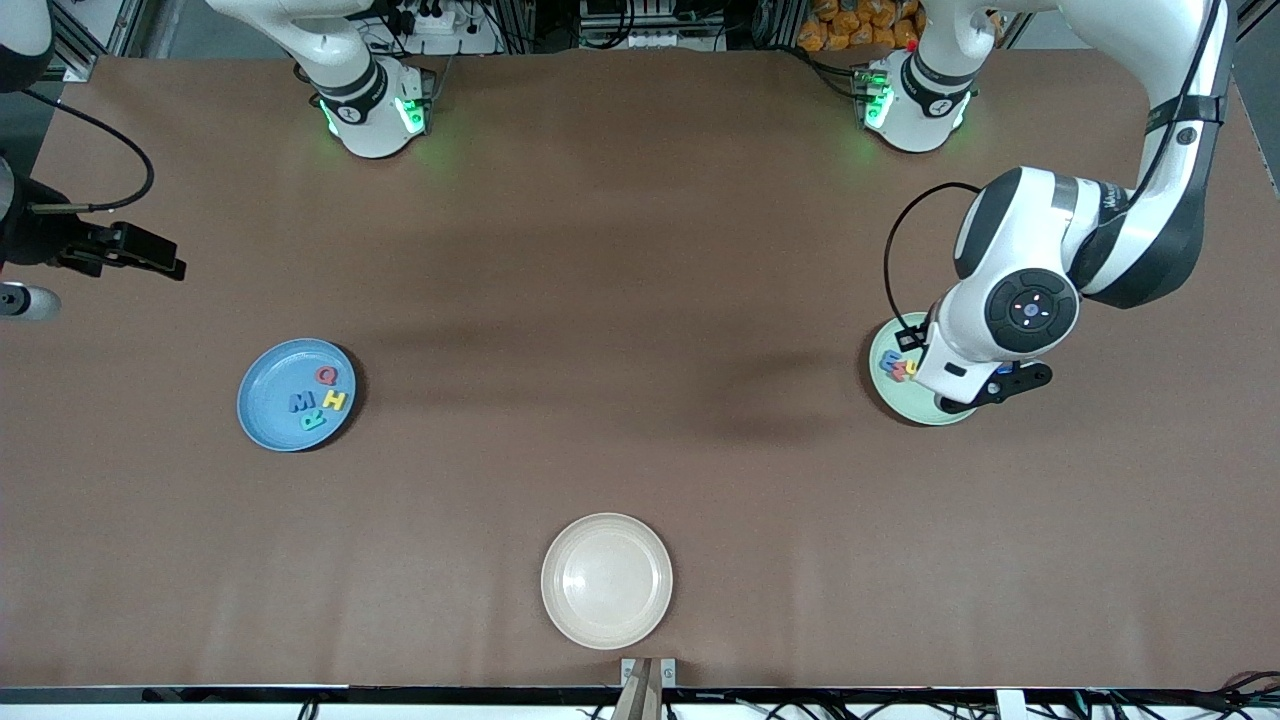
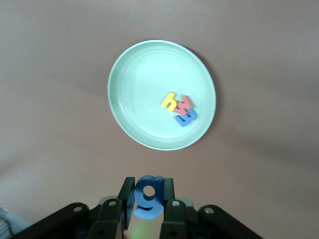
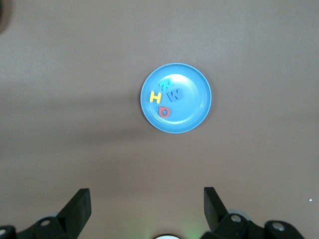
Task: Sort uppercase to blue plate, lowercase to green plate
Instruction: 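Carry the blue g with the left gripper to the green plate, then open the left gripper to release the g on the green plate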
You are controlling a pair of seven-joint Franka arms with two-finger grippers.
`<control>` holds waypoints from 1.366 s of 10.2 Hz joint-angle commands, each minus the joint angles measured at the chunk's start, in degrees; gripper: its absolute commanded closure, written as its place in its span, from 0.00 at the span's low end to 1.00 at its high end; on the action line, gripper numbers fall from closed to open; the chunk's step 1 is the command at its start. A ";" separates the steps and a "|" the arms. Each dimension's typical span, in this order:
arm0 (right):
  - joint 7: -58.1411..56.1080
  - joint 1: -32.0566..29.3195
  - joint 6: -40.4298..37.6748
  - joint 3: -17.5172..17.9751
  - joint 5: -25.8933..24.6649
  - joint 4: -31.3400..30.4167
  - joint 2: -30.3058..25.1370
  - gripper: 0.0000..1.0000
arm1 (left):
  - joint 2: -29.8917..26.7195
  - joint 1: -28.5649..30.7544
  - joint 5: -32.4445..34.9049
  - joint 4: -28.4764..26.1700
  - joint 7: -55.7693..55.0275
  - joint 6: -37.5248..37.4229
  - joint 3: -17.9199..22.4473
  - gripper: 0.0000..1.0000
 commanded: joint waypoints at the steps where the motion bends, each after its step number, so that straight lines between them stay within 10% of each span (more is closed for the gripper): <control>1: 0.95 0.07 0.66 0.21 0.62 -0.65 -1.01 0.00 | -1.53 1.97 2.08 -1.22 0.45 -1.50 -0.06 1.00; 2: 0.95 0.07 1.27 0.21 0.62 -0.65 -1.01 0.00 | -1.53 2.58 2.08 -0.79 0.45 -1.67 -0.06 1.00; 3: 0.95 0.07 1.45 0.21 0.62 -0.74 -1.01 0.00 | -1.45 2.94 2.08 -0.44 0.80 -1.85 -0.14 0.35; 4: 0.95 0.07 1.46 0.21 0.62 -0.74 -1.01 0.00 | -1.45 2.85 2.17 -0.52 1.15 -1.94 -0.14 0.00; 14: 0.95 0.33 1.63 0.21 1.06 -0.65 -1.01 0.00 | -6.44 7.16 -4.07 -6.46 1.07 5.85 -0.94 0.00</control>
